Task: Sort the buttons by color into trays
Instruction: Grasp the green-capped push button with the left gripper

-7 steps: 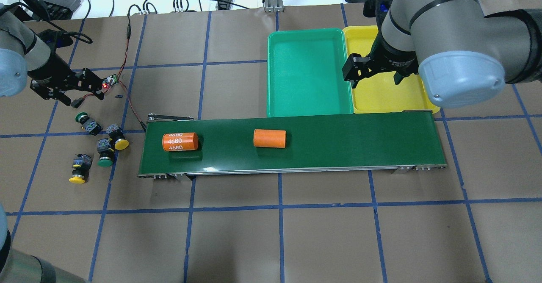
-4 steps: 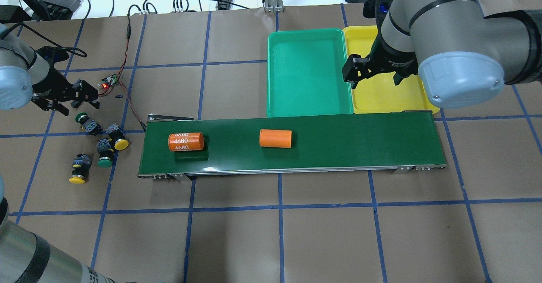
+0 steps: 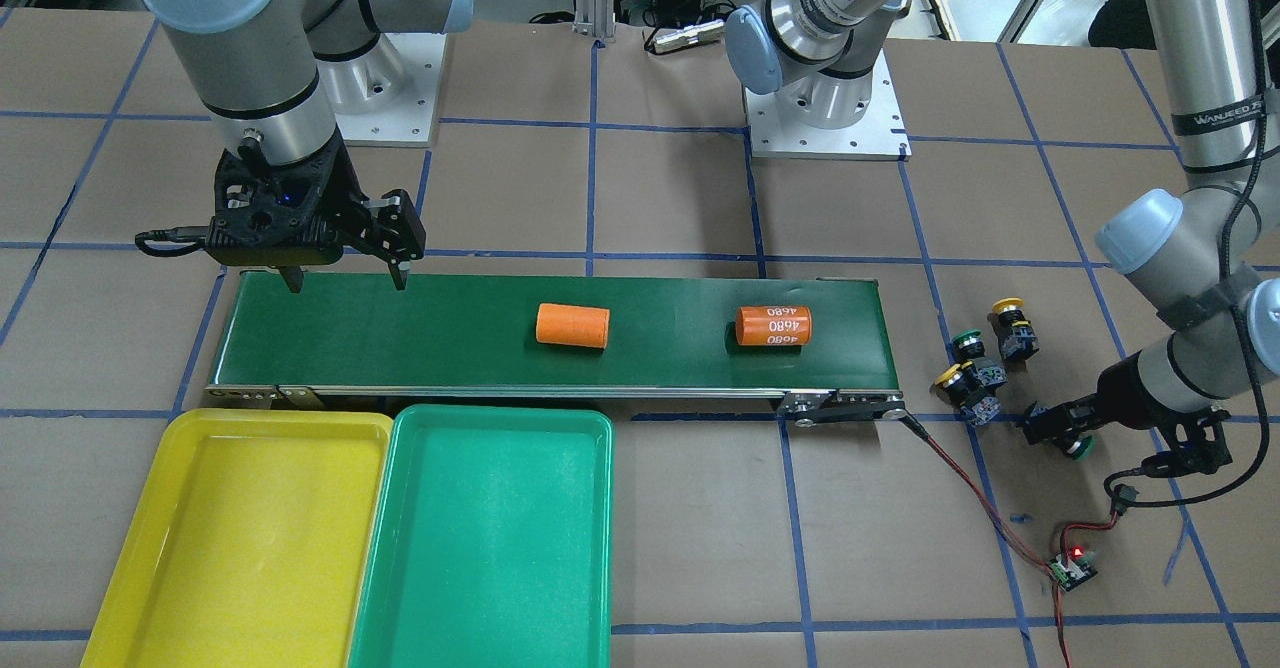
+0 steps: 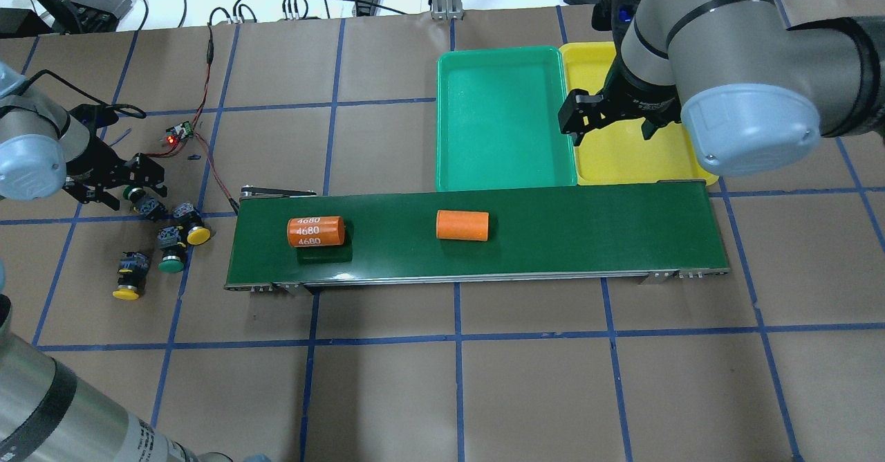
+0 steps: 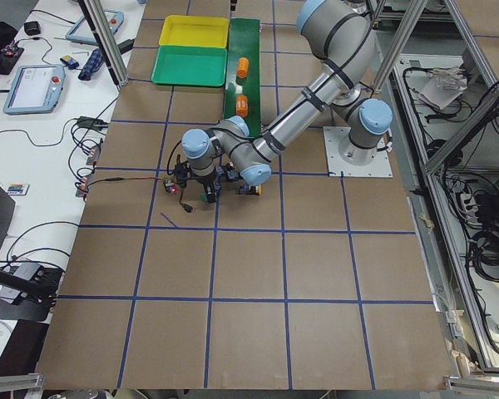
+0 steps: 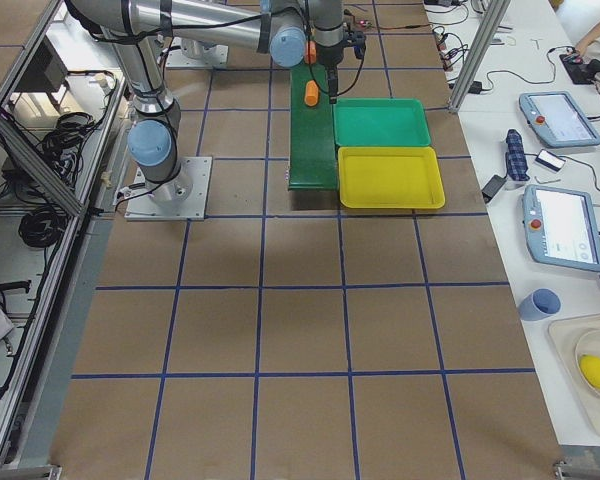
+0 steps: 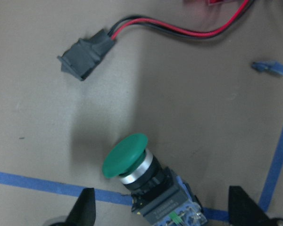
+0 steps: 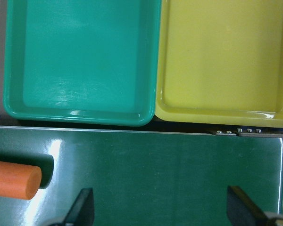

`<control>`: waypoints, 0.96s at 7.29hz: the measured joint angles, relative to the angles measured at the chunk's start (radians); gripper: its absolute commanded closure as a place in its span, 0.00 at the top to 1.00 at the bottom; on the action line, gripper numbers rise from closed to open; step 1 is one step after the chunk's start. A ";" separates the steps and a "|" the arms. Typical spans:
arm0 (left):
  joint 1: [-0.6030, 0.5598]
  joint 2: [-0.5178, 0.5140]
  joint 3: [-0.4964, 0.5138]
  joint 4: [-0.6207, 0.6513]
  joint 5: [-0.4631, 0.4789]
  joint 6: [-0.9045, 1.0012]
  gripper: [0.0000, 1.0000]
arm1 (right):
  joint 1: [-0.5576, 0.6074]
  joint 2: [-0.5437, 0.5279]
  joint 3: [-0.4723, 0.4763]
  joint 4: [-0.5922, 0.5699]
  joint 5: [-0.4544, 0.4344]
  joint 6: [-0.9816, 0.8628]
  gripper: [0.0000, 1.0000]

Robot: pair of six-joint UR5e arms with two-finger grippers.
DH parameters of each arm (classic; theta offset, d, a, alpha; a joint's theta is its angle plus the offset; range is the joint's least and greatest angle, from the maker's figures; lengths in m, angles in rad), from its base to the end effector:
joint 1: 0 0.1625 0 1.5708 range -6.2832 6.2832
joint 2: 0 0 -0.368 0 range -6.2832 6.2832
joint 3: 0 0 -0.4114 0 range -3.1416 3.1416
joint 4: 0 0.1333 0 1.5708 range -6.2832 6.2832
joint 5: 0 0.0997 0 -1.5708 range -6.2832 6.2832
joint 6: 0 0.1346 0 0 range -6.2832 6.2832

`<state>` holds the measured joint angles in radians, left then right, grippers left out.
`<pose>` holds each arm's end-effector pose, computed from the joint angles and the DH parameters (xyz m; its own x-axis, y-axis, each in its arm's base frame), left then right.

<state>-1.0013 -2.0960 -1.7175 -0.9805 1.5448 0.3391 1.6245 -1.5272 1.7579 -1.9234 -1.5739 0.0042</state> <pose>0.2056 -0.5748 0.0826 -0.9716 -0.2308 0.0515 -0.2271 0.9715 0.0683 0.1612 -0.5240 0.3146 -0.9988 -0.0491 0.0026 -0.0491 0.9914 -0.1216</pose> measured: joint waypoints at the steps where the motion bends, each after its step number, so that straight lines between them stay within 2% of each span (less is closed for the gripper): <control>1: 0.001 -0.005 0.001 0.000 0.002 0.000 0.00 | 0.000 0.002 0.000 -0.001 0.000 0.000 1.00; 5: -0.008 0.046 0.018 -0.053 0.003 0.003 0.00 | 0.000 0.015 -0.002 -0.005 0.000 -0.001 1.00; 7: -0.062 0.145 0.025 -0.169 0.001 0.004 0.00 | 0.000 0.019 -0.003 -0.006 0.000 -0.001 1.00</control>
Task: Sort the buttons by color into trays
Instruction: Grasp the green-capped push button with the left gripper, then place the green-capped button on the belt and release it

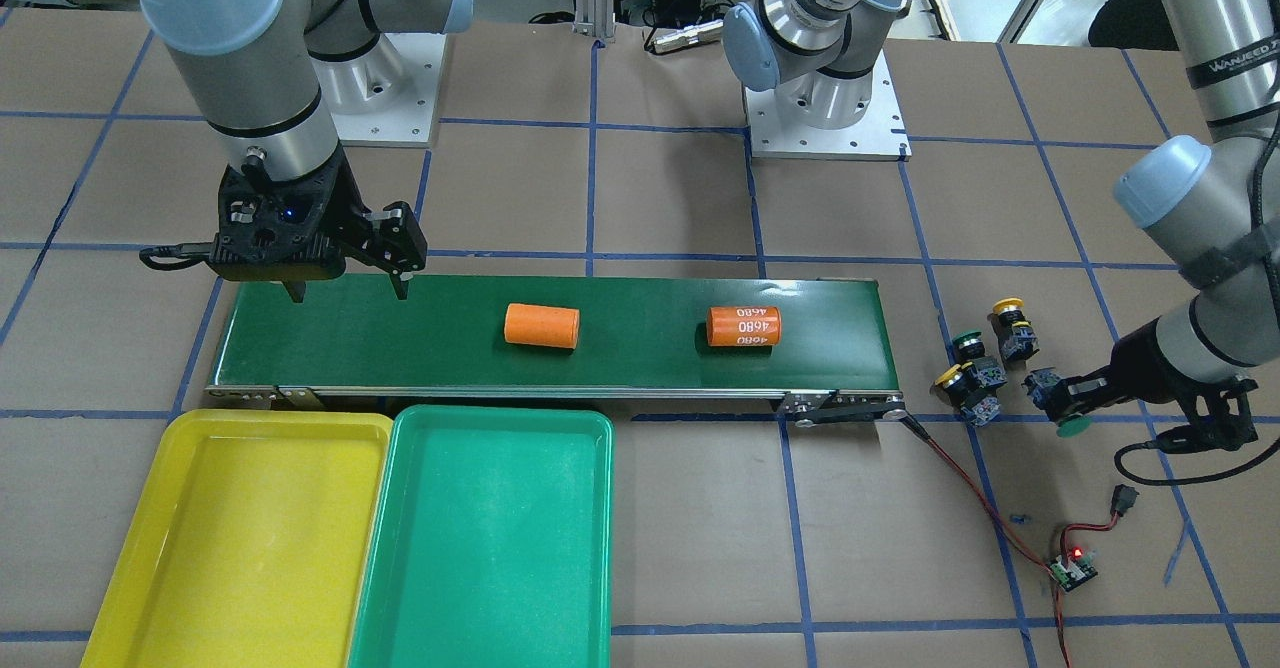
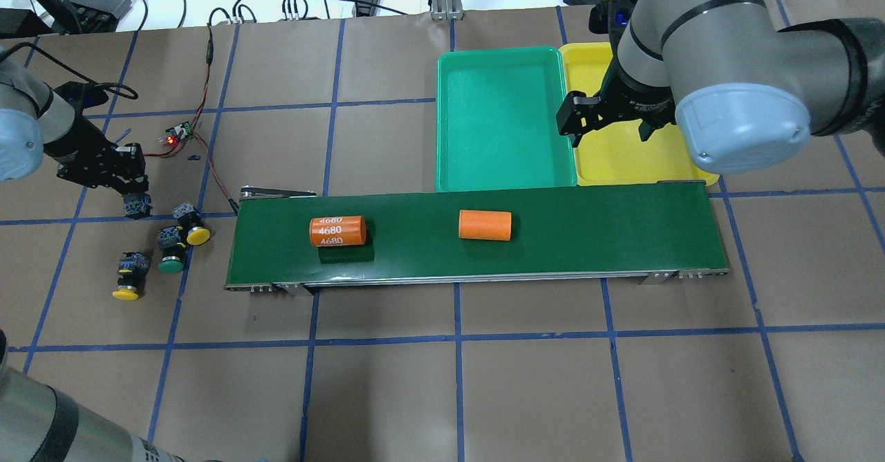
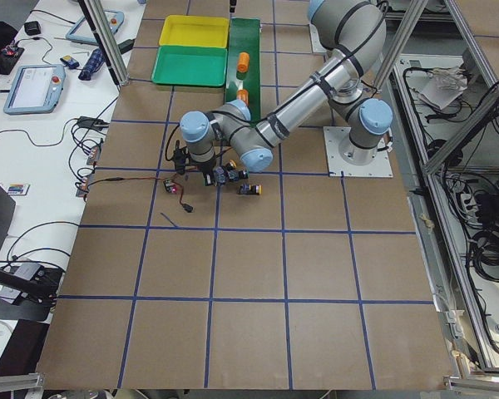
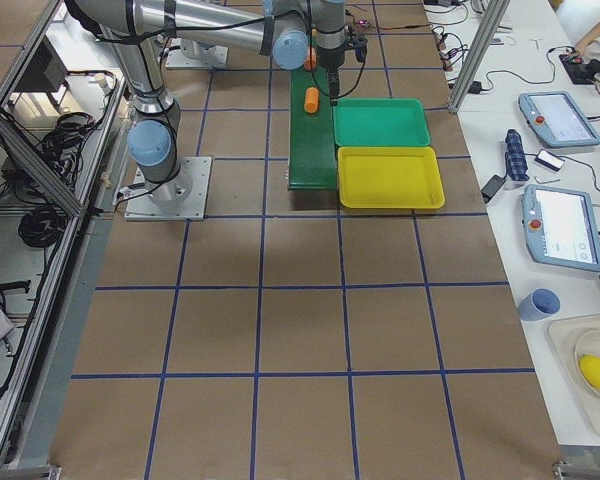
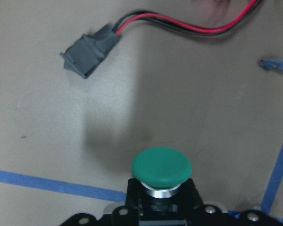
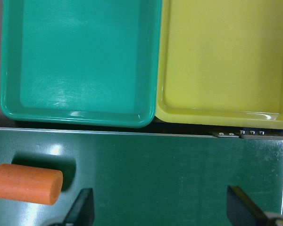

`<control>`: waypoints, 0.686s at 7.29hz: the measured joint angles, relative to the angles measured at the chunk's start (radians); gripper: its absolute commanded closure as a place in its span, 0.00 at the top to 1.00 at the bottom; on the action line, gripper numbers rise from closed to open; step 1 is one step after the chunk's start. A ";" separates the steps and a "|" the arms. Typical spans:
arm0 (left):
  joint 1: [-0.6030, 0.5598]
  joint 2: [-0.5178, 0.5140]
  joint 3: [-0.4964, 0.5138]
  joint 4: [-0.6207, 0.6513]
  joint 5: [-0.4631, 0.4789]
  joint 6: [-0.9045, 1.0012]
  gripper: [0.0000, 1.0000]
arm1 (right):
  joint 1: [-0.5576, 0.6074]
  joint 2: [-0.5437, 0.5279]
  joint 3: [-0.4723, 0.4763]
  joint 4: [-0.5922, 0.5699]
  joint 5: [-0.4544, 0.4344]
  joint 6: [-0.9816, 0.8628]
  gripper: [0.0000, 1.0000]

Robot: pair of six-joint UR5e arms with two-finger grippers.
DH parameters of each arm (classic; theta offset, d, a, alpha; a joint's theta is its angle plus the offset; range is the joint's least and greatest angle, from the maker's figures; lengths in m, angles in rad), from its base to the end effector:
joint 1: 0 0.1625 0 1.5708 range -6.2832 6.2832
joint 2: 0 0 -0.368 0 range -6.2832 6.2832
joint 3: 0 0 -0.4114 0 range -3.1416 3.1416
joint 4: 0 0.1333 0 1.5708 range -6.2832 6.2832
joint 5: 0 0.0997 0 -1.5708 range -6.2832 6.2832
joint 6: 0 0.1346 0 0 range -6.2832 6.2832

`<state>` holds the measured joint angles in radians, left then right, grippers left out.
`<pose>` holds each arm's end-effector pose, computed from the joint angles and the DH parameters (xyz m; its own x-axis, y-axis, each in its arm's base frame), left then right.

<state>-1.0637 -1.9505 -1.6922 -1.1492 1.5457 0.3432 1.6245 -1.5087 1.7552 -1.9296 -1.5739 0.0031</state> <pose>0.1651 -0.5786 0.1646 -0.9849 -0.1656 0.0503 -0.1621 0.9845 0.0664 0.1615 -0.5281 0.3068 -0.9987 -0.0503 0.0027 -0.0502 0.9924 -0.1121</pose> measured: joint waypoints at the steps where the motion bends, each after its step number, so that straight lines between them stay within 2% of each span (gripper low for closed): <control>1: -0.054 0.054 -0.001 -0.059 -0.002 -0.001 0.00 | 0.000 0.000 -0.001 0.000 0.000 0.000 1.00; 3: -0.180 0.134 -0.029 -0.130 -0.010 -0.003 0.00 | 0.000 0.001 -0.004 0.000 0.000 -0.001 1.00; 5: -0.275 0.160 -0.089 -0.137 -0.012 -0.009 0.00 | 0.000 0.001 -0.004 -0.001 0.000 -0.002 1.00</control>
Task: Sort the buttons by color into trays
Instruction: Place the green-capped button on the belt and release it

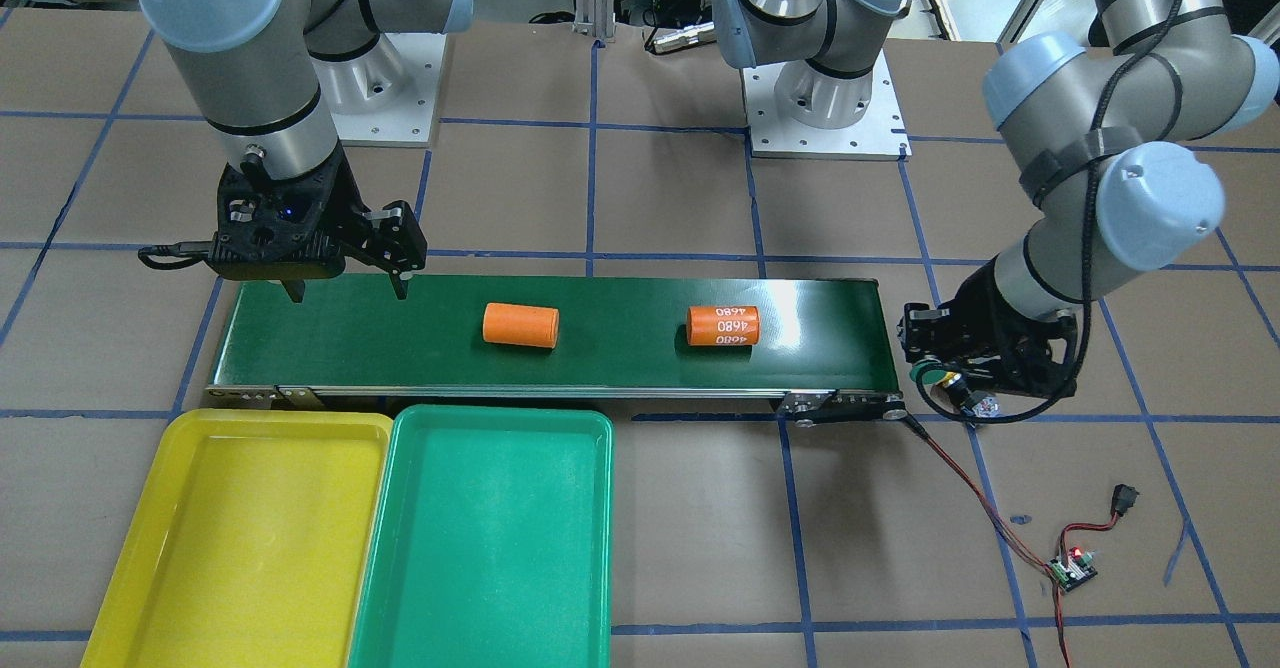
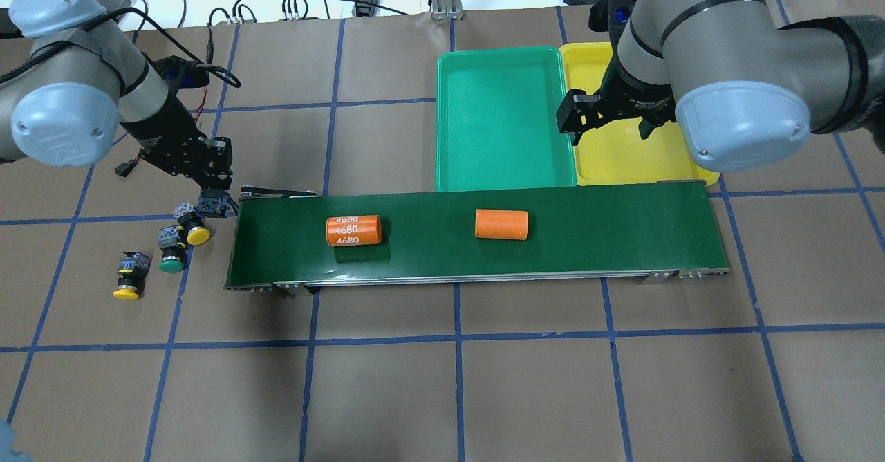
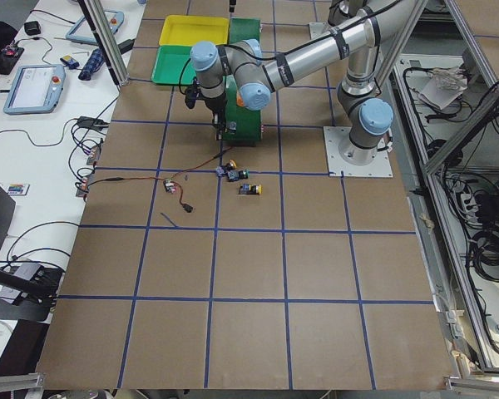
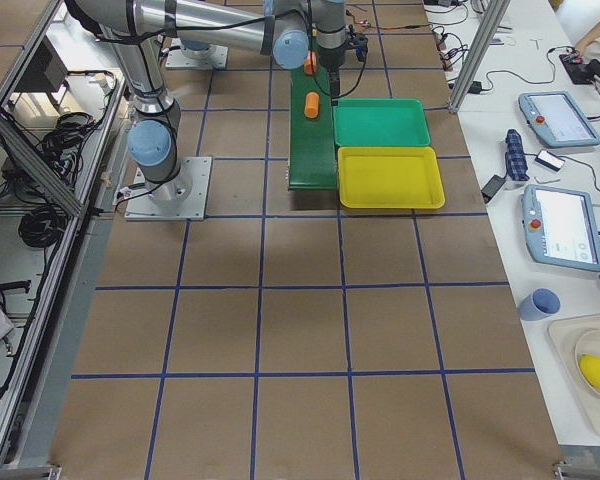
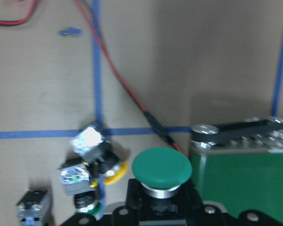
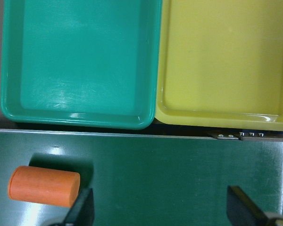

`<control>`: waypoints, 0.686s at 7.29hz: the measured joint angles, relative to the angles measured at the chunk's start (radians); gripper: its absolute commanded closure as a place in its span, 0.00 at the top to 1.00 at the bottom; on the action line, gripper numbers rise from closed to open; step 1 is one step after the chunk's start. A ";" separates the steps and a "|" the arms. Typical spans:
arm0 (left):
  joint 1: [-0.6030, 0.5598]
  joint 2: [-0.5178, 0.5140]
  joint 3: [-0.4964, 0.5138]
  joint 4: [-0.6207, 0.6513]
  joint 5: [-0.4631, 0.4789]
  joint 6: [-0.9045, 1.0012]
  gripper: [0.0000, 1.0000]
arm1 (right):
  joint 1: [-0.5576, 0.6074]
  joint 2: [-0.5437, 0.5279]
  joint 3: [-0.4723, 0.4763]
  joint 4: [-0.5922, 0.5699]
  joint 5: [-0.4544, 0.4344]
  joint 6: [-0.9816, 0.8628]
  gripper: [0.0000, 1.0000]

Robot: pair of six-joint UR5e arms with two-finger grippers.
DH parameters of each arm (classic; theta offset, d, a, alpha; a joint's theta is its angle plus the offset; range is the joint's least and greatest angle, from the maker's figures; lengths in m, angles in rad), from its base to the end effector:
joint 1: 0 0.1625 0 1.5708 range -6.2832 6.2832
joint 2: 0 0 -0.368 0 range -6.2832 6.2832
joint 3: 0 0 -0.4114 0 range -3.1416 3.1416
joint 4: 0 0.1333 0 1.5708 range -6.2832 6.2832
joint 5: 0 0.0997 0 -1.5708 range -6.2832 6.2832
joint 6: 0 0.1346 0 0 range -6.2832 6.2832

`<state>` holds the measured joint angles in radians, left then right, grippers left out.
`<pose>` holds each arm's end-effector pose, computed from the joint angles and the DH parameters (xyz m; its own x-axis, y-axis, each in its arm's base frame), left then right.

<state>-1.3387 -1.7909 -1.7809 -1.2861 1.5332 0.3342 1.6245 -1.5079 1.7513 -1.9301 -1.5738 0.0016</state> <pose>-0.0120 -0.5509 0.2025 -0.9922 0.0937 0.0827 0.1036 0.9868 0.1248 0.1615 -0.5291 0.3085 -0.9987 -0.0517 0.0028 -0.0517 0.9919 -0.1156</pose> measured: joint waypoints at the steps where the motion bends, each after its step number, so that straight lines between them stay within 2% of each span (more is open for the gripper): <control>1: -0.019 0.004 -0.036 0.005 0.000 0.001 0.00 | 0.000 0.000 0.000 0.000 0.000 0.000 1.00; 3: -0.029 0.008 -0.074 0.010 -0.001 0.008 0.00 | 0.000 0.000 0.000 -0.001 0.000 0.001 1.00; 4: -0.029 0.002 -0.079 0.012 -0.001 0.008 0.21 | 0.000 0.000 -0.001 -0.001 0.000 0.000 1.00; 5: -0.029 -0.006 -0.080 0.014 -0.001 0.006 0.79 | 0.000 0.000 -0.001 0.000 0.000 0.000 1.00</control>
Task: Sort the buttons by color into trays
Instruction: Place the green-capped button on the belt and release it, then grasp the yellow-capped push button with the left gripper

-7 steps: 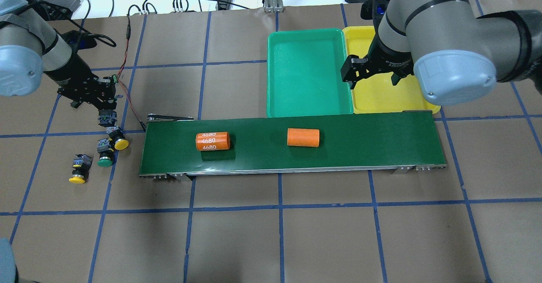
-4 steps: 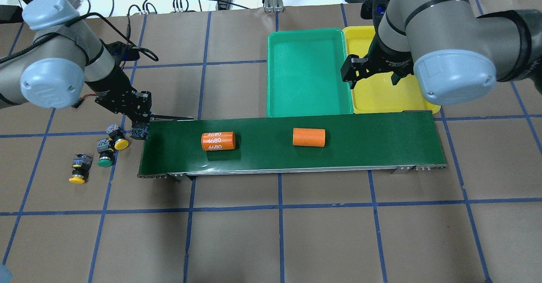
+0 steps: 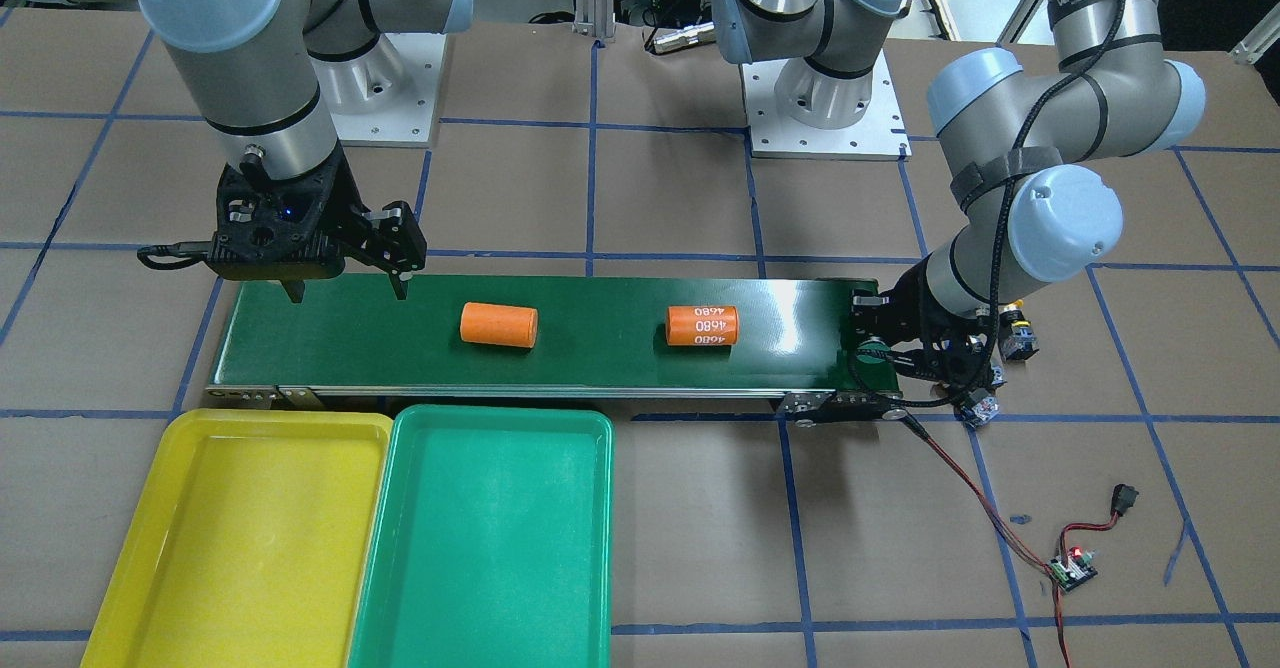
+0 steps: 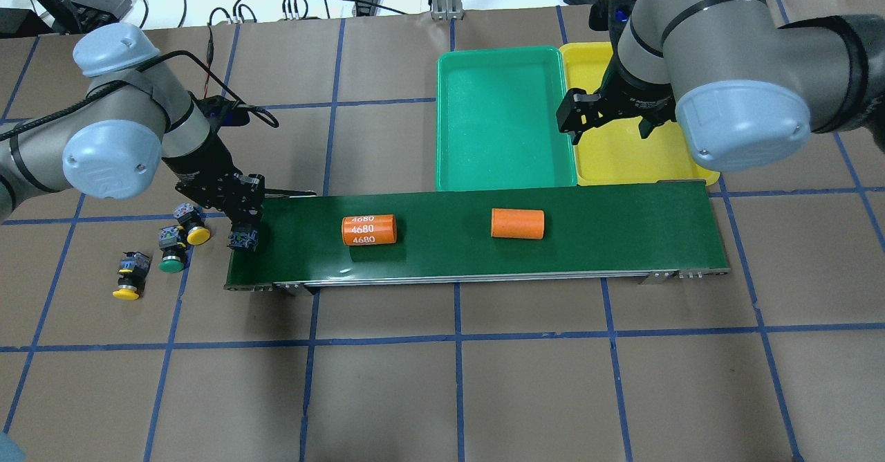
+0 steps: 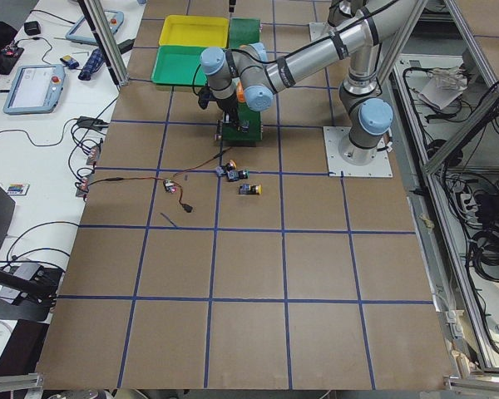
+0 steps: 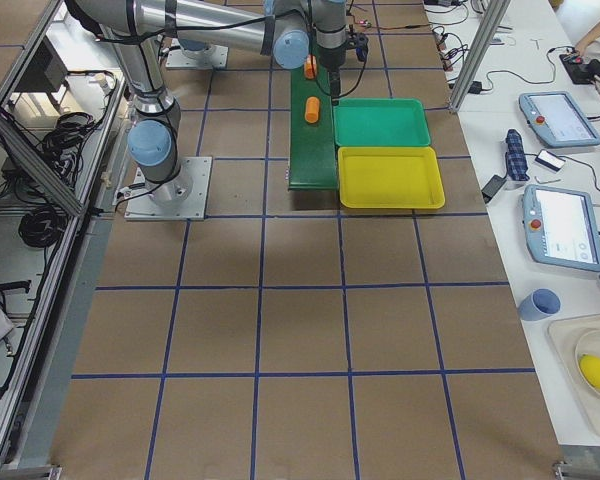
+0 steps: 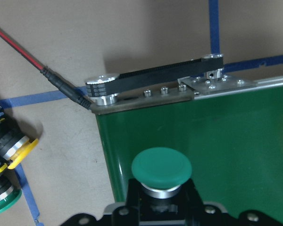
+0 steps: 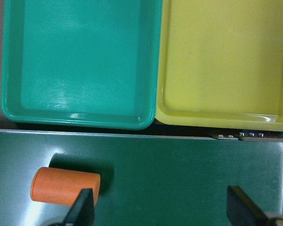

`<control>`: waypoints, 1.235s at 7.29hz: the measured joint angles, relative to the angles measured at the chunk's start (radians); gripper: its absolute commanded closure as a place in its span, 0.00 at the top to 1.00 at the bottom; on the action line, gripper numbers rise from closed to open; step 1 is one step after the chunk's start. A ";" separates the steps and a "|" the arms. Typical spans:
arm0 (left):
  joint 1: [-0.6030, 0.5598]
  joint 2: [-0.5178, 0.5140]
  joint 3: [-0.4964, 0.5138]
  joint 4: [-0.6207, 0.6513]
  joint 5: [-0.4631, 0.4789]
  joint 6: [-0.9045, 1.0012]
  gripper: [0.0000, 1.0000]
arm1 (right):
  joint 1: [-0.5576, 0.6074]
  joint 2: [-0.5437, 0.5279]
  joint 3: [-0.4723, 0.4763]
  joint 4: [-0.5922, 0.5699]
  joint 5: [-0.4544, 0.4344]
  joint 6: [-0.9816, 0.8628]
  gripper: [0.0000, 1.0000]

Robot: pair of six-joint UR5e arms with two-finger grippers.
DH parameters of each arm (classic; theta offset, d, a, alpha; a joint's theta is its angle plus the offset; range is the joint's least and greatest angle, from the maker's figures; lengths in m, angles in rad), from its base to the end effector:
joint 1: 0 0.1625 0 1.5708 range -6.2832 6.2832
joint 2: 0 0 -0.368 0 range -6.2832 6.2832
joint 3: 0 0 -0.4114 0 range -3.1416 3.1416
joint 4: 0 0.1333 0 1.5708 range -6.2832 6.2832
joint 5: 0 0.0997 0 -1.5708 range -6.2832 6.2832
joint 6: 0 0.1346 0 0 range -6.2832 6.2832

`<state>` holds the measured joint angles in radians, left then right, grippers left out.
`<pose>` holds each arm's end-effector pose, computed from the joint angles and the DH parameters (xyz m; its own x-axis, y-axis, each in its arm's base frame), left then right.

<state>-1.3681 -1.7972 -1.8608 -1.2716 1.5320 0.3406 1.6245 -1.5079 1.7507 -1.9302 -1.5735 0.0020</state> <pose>-0.0333 -0.5262 0.1652 -0.9866 0.1222 0.1077 0.1411 0.9715 0.1905 0.1616 -0.5292 0.3088 -0.9987 -0.0514 0.0025 -0.0513 0.9919 -0.1163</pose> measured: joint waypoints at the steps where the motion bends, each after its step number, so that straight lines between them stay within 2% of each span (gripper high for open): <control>1: 0.000 -0.006 -0.002 0.003 -0.001 -0.005 1.00 | 0.000 0.000 0.001 0.000 0.001 0.001 1.00; 5: 0.015 0.041 0.029 -0.006 0.008 -0.009 1.00 | 0.000 0.000 0.002 0.000 0.001 0.001 1.00; 7: 0.131 0.051 0.067 -0.004 0.027 0.031 1.00 | 0.000 0.000 0.002 -0.001 0.001 0.001 1.00; 9: 0.289 0.030 0.054 0.010 0.033 0.195 1.00 | 0.000 0.000 0.002 -0.008 0.002 0.001 1.00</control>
<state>-1.0795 -1.7673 -1.8067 -1.2613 1.5651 0.5353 1.6244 -1.5076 1.7526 -1.9379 -1.5720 0.0028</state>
